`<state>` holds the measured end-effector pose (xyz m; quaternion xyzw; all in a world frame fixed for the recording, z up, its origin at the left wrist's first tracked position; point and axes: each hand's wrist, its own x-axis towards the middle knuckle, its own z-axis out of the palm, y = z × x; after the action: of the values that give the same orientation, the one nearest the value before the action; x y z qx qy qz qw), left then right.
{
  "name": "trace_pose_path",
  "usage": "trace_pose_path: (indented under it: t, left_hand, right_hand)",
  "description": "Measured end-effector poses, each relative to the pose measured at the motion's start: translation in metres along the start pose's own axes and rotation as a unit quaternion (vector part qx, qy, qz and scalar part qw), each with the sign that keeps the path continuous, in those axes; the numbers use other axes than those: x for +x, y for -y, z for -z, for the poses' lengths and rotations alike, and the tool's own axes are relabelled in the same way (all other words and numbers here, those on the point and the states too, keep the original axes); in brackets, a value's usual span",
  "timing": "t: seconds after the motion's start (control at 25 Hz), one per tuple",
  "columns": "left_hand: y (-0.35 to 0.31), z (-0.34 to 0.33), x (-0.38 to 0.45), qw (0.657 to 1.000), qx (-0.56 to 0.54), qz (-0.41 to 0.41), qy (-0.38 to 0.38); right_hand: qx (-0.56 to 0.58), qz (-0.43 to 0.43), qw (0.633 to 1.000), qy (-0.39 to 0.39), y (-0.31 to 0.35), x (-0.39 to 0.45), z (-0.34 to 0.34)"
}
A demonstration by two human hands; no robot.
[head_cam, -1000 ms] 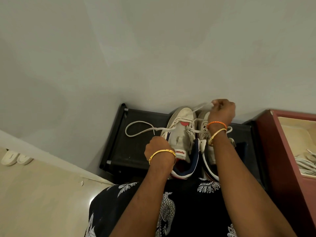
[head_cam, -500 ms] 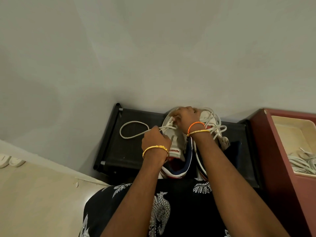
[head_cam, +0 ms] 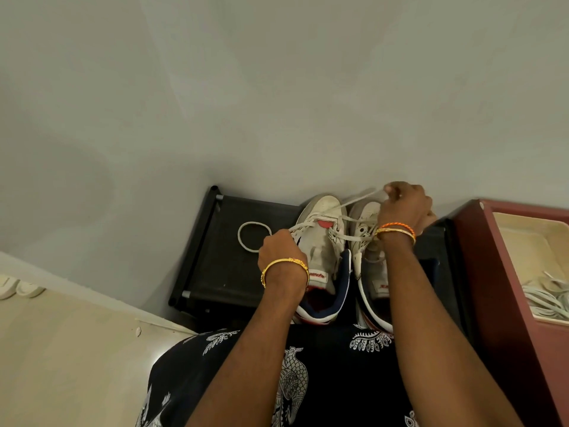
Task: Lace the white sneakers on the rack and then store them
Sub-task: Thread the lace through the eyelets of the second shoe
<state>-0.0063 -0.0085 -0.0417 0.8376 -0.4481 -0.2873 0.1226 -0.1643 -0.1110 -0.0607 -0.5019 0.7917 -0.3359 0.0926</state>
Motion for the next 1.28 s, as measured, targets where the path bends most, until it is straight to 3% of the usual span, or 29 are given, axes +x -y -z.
trace_pose_path:
  t: [0.08, 0.16, 0.28, 0.36, 0.48, 0.72, 0.92, 1.08, 1.28]
  left_hand:
    - [0.000, 0.001, 0.000, 1.000, 0.001, 0.000, 0.006]
    - [0.001, 0.002, 0.000, 1.000, -0.011, 0.001, 0.002]
    - [0.000, 0.001, -0.002, 0.999, -0.044, -0.010, -0.017]
    - [-0.002, 0.000, -0.002, 0.996, -0.074, -0.021, -0.037]
    - [-0.006, -0.001, -0.001, 0.996, -0.072, -0.038, -0.040]
    - [-0.010, -0.004, 0.008, 0.998, 0.030, -0.051, -0.015]
    - [-0.009, -0.007, 0.008, 0.999, 0.017, -0.032, -0.032]
    - [-0.006, -0.008, 0.009, 0.998, 0.004, -0.031, -0.048]
    - [-0.009, -0.008, 0.008, 0.998, 0.031, -0.047, -0.028]
  right_hand:
    - [-0.003, -0.080, 0.997, -0.013, -0.009, 0.001, 0.003]
    - [-0.041, -0.072, 0.996, 0.020, -0.010, -0.003, 0.000]
    - [-0.071, 0.109, 0.983, 0.129, 0.007, -0.017, -0.008]
    - [-0.078, 0.224, 0.938, 0.251, 0.025, -0.032, -0.017]
    - [-0.139, 0.272, 0.886, 0.349, 0.039, -0.042, -0.028]
    - [-0.145, 0.296, 0.888, 0.320, 0.040, -0.043, -0.027]
    - [-0.148, 0.254, 0.908, 0.299, 0.035, -0.039, -0.028]
    - [-0.049, 0.236, 0.915, 0.323, 0.029, -0.030, -0.027]
    - [-0.160, 0.282, 0.882, 0.341, 0.028, -0.029, -0.029]
